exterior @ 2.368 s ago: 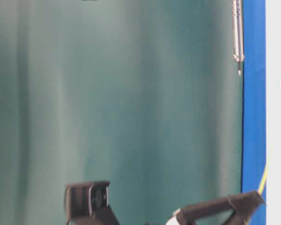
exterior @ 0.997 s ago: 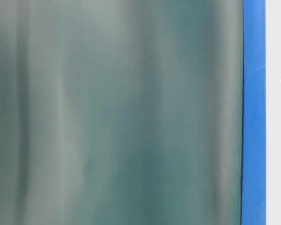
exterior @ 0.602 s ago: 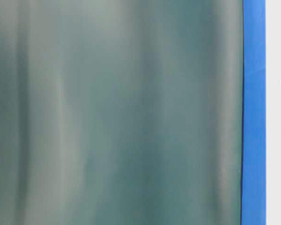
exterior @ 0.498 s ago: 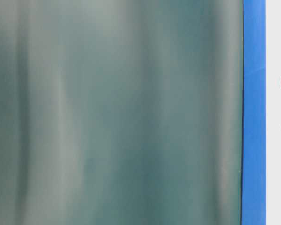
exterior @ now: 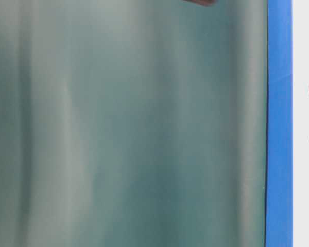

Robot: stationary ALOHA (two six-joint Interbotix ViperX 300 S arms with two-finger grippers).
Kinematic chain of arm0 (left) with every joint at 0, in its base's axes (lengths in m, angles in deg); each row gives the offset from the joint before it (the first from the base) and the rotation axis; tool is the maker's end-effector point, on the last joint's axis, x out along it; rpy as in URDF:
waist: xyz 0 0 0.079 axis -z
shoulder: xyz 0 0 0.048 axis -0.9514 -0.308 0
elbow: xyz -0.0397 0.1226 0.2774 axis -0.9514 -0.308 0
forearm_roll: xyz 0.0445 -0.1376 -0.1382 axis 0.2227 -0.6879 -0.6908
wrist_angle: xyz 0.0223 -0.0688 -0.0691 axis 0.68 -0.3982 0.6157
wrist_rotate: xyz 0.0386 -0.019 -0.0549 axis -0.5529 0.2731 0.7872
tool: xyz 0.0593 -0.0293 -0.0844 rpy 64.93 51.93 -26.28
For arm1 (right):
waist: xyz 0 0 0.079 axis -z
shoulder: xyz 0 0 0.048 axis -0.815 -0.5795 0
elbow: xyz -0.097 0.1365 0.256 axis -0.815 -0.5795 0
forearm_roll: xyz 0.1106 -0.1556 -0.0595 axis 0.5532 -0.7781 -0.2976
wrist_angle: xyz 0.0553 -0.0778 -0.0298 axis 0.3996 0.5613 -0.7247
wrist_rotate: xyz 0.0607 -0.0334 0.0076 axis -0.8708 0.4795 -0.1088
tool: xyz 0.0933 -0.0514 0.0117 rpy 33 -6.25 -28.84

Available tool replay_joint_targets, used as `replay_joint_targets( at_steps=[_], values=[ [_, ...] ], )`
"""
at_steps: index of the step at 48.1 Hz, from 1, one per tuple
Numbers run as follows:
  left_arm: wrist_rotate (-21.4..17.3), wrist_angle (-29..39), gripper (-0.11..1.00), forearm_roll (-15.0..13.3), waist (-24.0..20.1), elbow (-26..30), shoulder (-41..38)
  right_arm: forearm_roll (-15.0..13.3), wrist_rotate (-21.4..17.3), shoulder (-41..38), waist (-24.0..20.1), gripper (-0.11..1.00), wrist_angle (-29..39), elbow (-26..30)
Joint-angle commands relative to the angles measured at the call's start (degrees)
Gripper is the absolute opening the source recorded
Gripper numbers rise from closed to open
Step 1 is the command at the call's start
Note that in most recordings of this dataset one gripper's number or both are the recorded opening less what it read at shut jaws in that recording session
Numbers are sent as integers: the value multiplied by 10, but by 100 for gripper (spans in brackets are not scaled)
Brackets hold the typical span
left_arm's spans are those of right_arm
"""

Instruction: Touch the tip of the soldering iron to the tip of the solder at the mark.

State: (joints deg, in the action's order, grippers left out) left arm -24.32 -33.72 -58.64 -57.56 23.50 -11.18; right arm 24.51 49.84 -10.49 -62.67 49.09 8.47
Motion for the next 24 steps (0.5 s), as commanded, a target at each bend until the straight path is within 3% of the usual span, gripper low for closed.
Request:
replay_joint_targets(
  at_steps=[1, 9, 24],
  values=[
    [-8, -9, 76, 2, -25, -15, 40, -16, 0, 50, 22, 81, -1, -8],
    [-23, -29, 76, 2, -66, -69, 133, -37, 0, 128, 47, 79, -2, -44],
    [-26, -28, 76, 2, -90, -156, 303, -39, -4, 226, 72, 79, -38, -131]
  ],
)
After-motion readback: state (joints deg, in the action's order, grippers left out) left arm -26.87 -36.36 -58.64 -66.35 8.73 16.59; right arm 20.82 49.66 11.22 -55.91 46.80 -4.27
